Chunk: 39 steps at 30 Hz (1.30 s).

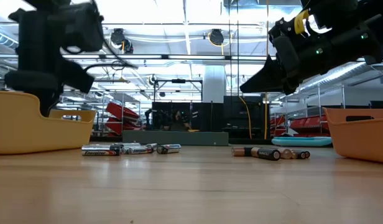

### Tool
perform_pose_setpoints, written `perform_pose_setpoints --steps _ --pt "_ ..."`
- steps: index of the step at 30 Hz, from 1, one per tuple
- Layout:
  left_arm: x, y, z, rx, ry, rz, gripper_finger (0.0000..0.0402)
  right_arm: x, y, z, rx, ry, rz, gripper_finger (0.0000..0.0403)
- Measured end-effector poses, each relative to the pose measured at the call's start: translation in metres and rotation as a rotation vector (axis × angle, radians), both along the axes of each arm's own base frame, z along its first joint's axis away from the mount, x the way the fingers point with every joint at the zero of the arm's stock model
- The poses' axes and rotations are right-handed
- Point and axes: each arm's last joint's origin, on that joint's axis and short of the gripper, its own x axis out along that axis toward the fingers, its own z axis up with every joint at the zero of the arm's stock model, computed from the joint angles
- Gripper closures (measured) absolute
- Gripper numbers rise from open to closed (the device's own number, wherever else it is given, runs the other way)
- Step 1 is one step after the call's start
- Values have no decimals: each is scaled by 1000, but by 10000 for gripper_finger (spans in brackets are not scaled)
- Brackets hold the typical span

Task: Sort batteries
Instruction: Put the silver battery into the yellow bin

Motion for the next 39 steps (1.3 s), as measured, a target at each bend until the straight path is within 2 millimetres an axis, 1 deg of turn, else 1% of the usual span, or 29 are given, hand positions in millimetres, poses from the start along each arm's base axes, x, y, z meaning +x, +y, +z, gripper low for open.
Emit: perform_pose_setpoints --steps 3,7,9,13,16,19,22,25,29,32,35,39 --pt "-4 1 -2 6 27 12 303 0 0 0 0 1 1 360" --pt "-1 -1 9 17 14 -23 270 0 0 0 0 2 2 360" --pt "1 -1 19 47 18 -44 263 0 0 0 5 4 8 360" --pt "8 -1 46 188 -22 -57 259 -1 0 -3 23 21 15 360" --pt "19 -2 64 281 -134 -91 258 -1 0 -3 24 22 14 360" --pt "35 -6 72 277 -280 -124 258 -1 0 -3 24 23 14 360" --pt "52 -12 68 200 -369 -183 258 -1 0 -3 23 26 14 360" --pt "65 -19 54 103 -359 -263 258 -1 0 -3 20 31 15 360" --pt "80 -31 32 45 -334 -358 264 -1 0 -4 20 34 15 360" --pt "87 -38 23 28 -344 -389 267 -1 0 -4 19 38 16 360" --pt "92 -43 18 19 -372 -402 266 -1 0 -4 19 40 16 360" --pt "94 -49 15 11 -379 -417 246 -1 0 -4 19 41 17 360"
